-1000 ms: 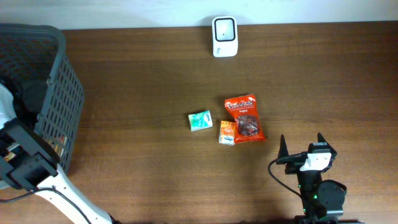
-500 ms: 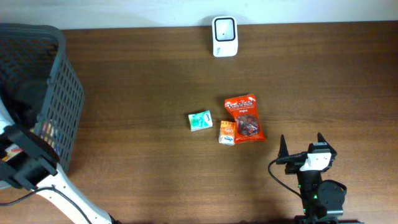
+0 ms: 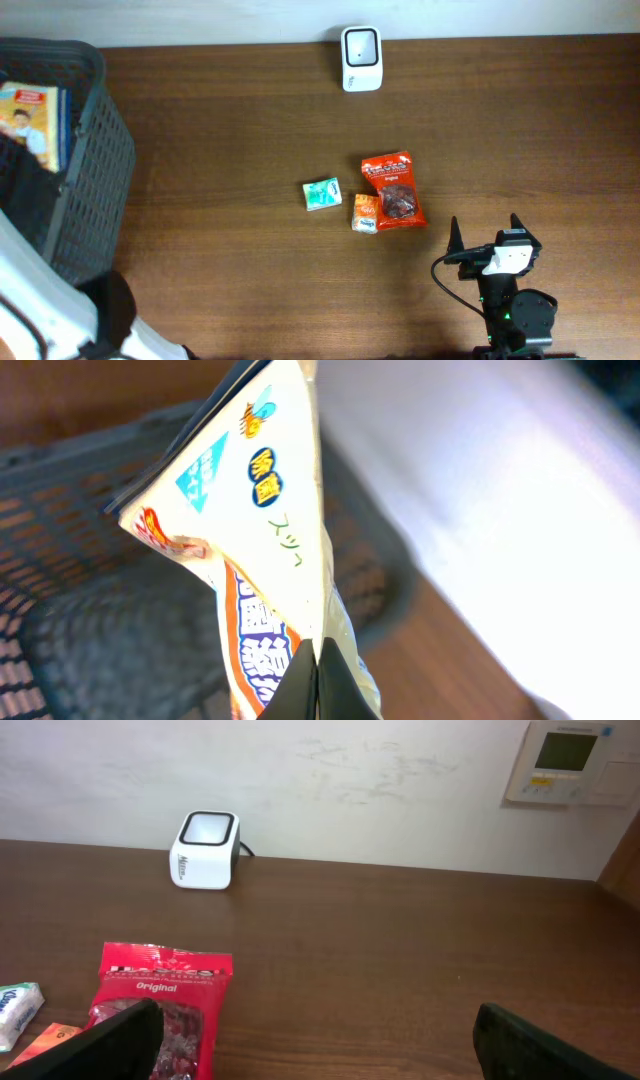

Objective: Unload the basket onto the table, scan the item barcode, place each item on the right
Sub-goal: 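Place the yellow wipes packet on the table near the other items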

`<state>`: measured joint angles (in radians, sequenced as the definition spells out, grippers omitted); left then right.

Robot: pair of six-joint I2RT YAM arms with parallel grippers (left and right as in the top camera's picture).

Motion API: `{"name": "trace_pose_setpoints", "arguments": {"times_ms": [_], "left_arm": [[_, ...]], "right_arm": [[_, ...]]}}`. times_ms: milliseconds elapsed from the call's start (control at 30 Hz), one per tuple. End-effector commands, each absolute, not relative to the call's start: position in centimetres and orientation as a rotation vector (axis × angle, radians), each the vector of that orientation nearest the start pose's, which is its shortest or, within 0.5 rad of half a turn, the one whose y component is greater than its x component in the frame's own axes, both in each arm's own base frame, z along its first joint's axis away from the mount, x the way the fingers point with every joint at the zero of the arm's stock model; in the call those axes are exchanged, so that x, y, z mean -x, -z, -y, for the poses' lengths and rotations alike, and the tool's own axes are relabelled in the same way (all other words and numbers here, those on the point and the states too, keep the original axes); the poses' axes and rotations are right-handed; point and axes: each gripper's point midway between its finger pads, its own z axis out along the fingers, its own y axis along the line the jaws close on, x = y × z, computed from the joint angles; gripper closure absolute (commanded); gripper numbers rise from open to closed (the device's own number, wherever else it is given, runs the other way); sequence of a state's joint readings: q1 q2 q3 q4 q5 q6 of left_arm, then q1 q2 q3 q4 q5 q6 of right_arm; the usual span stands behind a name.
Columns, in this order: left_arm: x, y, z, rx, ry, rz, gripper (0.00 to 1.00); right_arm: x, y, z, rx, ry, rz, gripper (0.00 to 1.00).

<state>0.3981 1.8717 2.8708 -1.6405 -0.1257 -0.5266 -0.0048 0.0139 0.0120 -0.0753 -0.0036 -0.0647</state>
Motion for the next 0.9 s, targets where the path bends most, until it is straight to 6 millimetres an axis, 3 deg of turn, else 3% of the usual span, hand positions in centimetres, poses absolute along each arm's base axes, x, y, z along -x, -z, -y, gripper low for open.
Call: {"name": "trace_pose_setpoints", "arguments": {"times_ms": [0, 167, 233, 300, 333, 467, 633, 667, 767, 867], "left_arm": [[-35.0, -47.6, -9.1, 0.809, 0.084, -1.996, 1.0], [-38.6, -44.2, 2.4, 0.505, 0.256, -2.213, 1.0], [-40.6, -40.1, 8.2, 0.369, 0.282, -2.366, 1.0], [-41.9, -35.6, 12.2, 0.279, 0.267, -2.502, 1.0], [-42.6, -32.3, 14.3, 0.219, 0.227, -2.592, 1.0], [-42.6, -22.8, 18.0, 0.067, 0.054, -2.849, 1.0], [-41.5, -14.9, 19.7, -0.021, -0.097, -3.042, 1.0], [-40.8, -12.5, 19.8, -0.04, -0.15, -3.106, 1.0], [-39.6, -9.0, 20.2, -0.078, -0.223, -3.185, 1.0], [-39.1, -5.8, 21.8, -0.137, -0.24, -3.2, 1.0]], "right_arm": [[-24.6, -15.5, 0.0, 0.06, 0.053, -1.653, 0.01], [-24.6, -15.5, 0.0, 0.06, 0.053, -1.653, 0.01], [-24.6, -15.5, 0.0, 0.06, 0.053, -1.653, 0.01], [-24.6, -15.5, 0.0, 0.06, 0.053, -1.653, 0.02], [-24.6, -15.5, 0.0, 0.06, 0.053, -1.653, 0.02], [-24.6, -15.5, 0.0, 0.06, 0.053, -1.653, 0.01], [-24.6, -15.5, 0.0, 0.06, 0.053, -1.653, 0.01], [-24.6, -15.5, 0.0, 0.06, 0.053, -1.653, 0.01], [-24.6, -15.5, 0.0, 0.06, 0.053, -1.653, 0.01], [-24.6, -15.5, 0.0, 0.06, 0.053, -1.653, 0.01]]}}
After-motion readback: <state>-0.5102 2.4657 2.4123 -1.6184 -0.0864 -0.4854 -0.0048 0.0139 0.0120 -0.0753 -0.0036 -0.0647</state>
